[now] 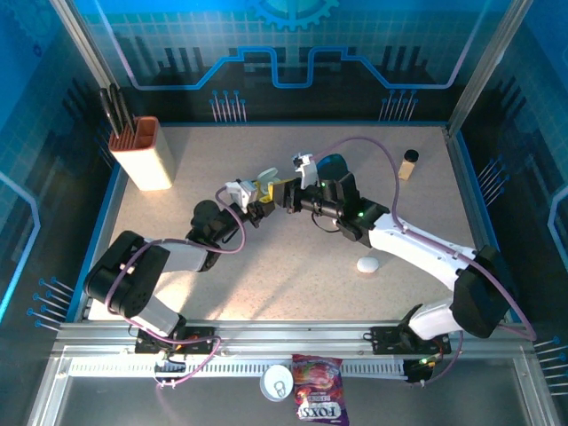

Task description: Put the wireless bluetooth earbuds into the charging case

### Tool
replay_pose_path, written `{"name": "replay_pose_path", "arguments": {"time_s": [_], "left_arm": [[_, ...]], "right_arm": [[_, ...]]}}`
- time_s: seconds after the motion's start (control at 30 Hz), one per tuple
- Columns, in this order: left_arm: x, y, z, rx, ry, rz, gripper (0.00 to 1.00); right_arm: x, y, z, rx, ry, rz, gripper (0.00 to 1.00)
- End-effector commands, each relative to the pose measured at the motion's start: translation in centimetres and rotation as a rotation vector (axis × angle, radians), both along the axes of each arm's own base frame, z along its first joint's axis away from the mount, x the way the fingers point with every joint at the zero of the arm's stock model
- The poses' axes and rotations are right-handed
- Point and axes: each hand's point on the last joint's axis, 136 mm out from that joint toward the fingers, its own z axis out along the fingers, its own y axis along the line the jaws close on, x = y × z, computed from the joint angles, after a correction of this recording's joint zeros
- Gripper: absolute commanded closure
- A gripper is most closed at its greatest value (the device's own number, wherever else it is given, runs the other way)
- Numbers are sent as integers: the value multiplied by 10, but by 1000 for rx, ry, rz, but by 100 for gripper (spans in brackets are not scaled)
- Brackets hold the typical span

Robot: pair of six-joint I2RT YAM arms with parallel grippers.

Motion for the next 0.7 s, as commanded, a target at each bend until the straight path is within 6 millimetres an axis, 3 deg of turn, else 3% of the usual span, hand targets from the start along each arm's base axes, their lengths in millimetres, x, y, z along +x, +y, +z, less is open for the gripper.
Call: {"name": "replay_pose_path", "arguments": {"time_s": [0.0,0.67], "left_arm": [[-1,-5,23,-12,-101,-5,66],[-9,-17,22,21,-114,-49,66]], "right_arm": [[7,0,0,19,1,-4,79],[15,-5,-28,-69,38,-30,79]]}}
